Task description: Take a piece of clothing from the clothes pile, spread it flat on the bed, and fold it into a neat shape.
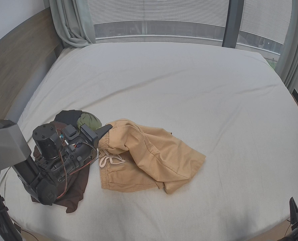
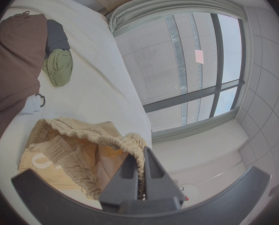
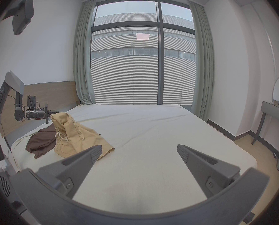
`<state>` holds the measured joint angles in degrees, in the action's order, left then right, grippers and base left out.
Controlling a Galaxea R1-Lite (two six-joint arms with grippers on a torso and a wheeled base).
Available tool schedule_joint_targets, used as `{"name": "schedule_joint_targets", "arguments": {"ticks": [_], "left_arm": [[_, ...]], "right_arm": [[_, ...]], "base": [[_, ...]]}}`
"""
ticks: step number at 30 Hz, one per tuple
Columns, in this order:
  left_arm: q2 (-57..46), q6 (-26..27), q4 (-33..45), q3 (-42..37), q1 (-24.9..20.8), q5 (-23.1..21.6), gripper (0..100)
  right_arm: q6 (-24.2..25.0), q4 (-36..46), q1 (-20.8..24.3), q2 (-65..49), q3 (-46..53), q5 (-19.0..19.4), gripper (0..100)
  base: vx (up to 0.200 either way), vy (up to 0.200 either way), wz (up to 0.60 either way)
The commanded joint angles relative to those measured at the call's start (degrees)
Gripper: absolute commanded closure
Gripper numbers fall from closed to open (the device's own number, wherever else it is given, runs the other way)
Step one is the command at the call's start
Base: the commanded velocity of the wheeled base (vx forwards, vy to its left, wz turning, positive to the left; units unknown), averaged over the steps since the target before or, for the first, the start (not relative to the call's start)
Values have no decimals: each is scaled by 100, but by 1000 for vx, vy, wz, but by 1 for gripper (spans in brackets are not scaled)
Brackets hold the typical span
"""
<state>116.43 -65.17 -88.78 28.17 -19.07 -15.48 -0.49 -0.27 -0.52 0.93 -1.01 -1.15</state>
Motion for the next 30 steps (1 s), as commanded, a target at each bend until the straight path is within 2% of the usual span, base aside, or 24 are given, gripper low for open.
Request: {"name": "schedule_joint_targets", "arguments": {"ticks": [1,7,11,12,17,20,21,22,26,30], "left_arm": [[55,-4,1,-5,17,10,100],[64,-4,1,4,8,10,100],[55,4,1,4,8,19,100],[37,4,1,4,8,19,100],[55,4,1,4,-18,28,100],[55,4,1,4,-18,19,100],[55,4,-7,4,-18,19,100],[55,4,1,4,-18,19,100],[37,-13,1,-14,-18,-16,100],[37,-13,-7,-5,-18,-25,100]], "right_arm": [[5,0,0,-93,92,0,0],[84,0,8,-93,101,-17,0],[40,-421,8,-93,-66,9,0],[40,-641,35,-49,-461,-8,0],[181,-501,395,619,-1138,9,0],[928,-448,641,1129,-1437,378,0],[1016,-457,668,1226,-1481,457,0],[1270,-483,712,1595,-1621,712,0],[1543,-544,712,2474,-2026,1301,0],[1569,-606,729,3151,-2351,1459,0]], "base": [[0,0,0],[0,0,0],[0,0,0],[0,0,0],[0,0,0],[0,0,0],[0,0,0],[0,0,0],[0,0,0],[0,0,0]]}}
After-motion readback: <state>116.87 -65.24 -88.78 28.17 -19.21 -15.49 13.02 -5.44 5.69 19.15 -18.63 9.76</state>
